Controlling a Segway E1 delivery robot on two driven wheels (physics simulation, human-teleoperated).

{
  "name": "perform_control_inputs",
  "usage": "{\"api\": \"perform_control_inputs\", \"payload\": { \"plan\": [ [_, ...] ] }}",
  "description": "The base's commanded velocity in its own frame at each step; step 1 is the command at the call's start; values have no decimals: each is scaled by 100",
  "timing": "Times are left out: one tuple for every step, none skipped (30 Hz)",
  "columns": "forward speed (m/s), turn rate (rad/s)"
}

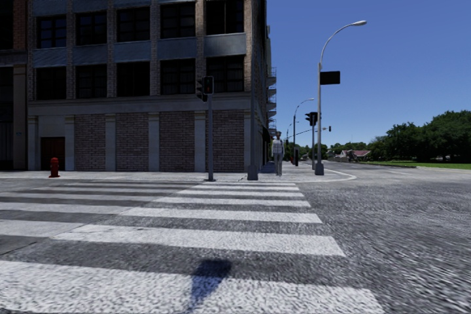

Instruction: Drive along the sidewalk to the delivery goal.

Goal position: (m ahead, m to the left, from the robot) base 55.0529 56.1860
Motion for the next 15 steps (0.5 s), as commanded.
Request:
{"api": "perform_control_inputs", "payload": {
  "plan": [
    [124, 21],
    [125, 21],
    [125, 21],
    [126, 21],
    [126, 21],
    [127, 21],
    [127, 21],
    [127, 21],
    [128, 21],
    [128, 21],
    [128, 21],
    [129, 21],
    [129, 21],
    [129, 21],
    [131, 21]
  ]
}}
